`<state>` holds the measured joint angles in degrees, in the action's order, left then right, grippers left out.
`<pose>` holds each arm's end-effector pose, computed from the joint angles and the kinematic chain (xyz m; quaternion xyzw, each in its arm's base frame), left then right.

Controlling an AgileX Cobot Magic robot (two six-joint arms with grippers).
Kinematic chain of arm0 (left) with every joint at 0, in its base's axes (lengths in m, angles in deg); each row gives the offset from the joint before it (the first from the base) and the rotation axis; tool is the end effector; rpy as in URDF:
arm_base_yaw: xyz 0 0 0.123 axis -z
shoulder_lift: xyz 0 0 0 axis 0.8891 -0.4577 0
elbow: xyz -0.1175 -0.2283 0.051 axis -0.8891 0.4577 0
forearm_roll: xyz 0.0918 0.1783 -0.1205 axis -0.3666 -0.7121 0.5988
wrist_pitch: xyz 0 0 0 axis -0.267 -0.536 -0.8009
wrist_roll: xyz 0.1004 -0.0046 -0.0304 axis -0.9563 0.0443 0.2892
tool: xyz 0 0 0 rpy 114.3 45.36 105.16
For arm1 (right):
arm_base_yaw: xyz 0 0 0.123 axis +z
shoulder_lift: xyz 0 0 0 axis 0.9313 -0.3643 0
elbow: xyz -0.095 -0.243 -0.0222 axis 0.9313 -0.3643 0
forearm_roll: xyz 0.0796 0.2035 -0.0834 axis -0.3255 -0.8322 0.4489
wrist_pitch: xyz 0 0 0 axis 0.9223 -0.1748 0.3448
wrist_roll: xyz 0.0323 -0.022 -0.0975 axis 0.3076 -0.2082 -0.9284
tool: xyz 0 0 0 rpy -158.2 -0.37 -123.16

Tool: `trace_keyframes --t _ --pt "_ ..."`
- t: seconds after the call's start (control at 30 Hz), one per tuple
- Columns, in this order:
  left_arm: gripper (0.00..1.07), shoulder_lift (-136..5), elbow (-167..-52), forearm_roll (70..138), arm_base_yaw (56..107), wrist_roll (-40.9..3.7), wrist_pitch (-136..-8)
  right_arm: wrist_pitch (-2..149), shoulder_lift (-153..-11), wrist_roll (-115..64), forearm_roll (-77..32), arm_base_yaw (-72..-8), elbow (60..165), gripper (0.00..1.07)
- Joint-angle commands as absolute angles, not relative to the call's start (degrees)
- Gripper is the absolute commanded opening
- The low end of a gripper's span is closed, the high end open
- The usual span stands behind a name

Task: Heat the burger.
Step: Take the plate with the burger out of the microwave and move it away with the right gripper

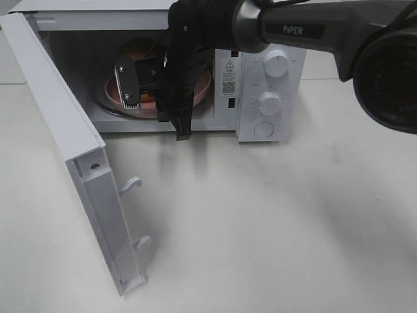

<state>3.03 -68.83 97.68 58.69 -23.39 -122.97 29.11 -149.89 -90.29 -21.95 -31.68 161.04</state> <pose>0.0114 -0.0124 0.2658 0.0383 0.8513 -0.0132 0.5230 0.4027 0.3018 0.1461 -0.7684 0.5705 -0.0863 0.2766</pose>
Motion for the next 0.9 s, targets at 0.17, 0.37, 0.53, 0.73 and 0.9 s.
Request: trace_keyframes --t 0.17,0.37,0.53,0.73,0.9 --pt "0.98 4.12 -68.72 97.62 58.75 -22.99 -122.00 36.67 -143.99 -93.79 -21.95 -31.28 154.05 0.00" --pt "0.98 4.12 -68.72 97.62 58.75 -22.99 -122.00 42.98 -140.32 -94.99 -21.95 -31.97 148.10 0.00" --pt "0.98 4.12 -68.72 97.62 58.75 -22.99 -122.00 45.67 -137.97 -97.63 -22.01 -31.97 143.28 0.00" --pt "0.98 4.12 -68.72 97.62 58.75 -22.99 -122.00 49.56 -135.16 -100.89 -23.90 -32.02 137.21 0.00" --pt "0.98 4.12 -68.72 97.62 58.75 -22.99 -122.00 51.11 -133.10 -104.10 -25.90 -32.60 132.68 0.00"
